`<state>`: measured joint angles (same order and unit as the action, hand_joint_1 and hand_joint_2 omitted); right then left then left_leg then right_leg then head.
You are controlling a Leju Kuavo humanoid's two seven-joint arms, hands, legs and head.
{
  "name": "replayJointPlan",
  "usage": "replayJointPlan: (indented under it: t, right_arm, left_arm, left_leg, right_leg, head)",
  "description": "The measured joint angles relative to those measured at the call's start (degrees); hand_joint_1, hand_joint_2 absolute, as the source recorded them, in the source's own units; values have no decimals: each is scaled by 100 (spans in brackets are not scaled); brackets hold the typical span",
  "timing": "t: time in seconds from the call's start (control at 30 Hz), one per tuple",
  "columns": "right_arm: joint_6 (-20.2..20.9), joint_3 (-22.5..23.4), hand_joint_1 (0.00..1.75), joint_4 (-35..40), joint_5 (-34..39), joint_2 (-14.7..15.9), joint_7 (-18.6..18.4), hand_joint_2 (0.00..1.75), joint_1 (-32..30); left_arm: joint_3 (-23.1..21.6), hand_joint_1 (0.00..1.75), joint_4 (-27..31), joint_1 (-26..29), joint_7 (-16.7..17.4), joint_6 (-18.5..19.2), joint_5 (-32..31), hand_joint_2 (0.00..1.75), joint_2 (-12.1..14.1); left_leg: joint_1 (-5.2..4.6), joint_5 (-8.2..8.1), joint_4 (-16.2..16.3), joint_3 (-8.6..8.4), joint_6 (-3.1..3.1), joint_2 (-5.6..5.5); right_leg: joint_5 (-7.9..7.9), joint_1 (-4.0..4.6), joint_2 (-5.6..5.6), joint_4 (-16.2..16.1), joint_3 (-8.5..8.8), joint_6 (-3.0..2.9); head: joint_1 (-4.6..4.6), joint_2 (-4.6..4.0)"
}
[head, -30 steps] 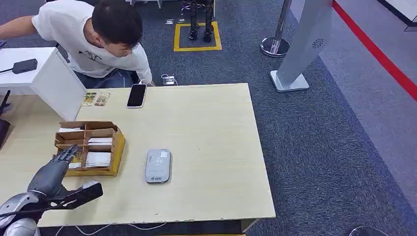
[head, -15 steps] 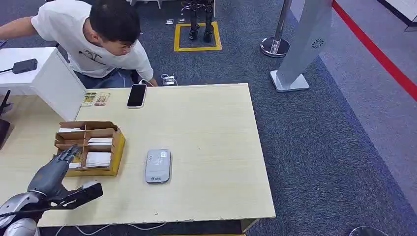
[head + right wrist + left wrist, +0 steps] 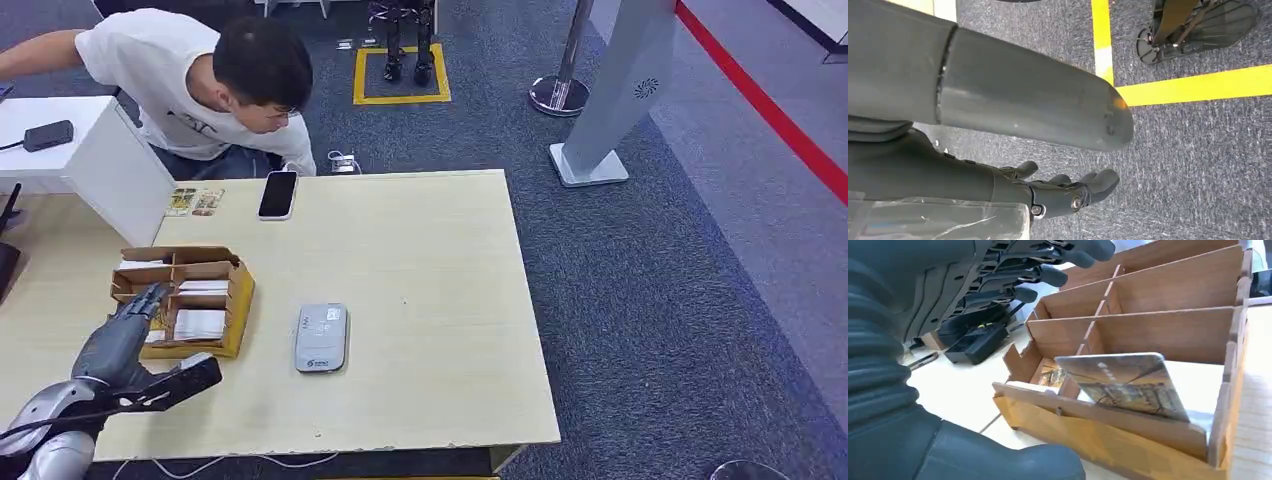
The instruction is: Pass the card to the sensor for recognition and then transmit it.
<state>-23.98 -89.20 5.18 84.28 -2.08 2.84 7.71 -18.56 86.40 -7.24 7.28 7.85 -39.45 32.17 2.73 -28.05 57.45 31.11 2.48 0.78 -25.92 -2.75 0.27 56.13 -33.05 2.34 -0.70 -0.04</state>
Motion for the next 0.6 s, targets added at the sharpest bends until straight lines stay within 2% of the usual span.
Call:
replayJointPlan:
  t: [0.27,0.3,0.33,0.37,0.6]
  right_arm:
    - [0,0,0,0,-24,0,0,0,-1]
    - [0,0,0,0,-24,0,0,0,-1]
    - [-2,0,0,0,-24,0,0,0,0]
    - [-2,0,0,0,-24,0,-2,0,0]
    - [-9,0,0,0,-24,0,-7,0,-1]
  left_arm:
    - [-24,0,-111,-98,-31,0,-24,175,-120]
    - [-26,89,-120,-101,-31,0,-24,175,-122]
    - [-30,89,-122,-100,-33,0,-26,175,-122]
    - [-35,175,-122,-100,-33,0,-24,175,-122]
    - [-66,175,-122,-95,-33,26,15,175,-92]
  left_leg:
    - [0,0,0,0,0,0]
    - [0,0,0,0,0,0]
    - [0,0,0,0,0,0]
    - [0,0,0,0,0,0]
    - [0,0,0,2,0,0]
  right_leg:
    - [0,0,0,0,0,0]
    - [0,0,0,0,0,0]
    - [0,0,0,0,0,0]
    - [0,0,0,0,0,0]
    - [0,0,0,0,0,0]
  head:
    - [0,0]
    - [0,0]
    - [0,0]
    - [0,0]
    - [2,0]
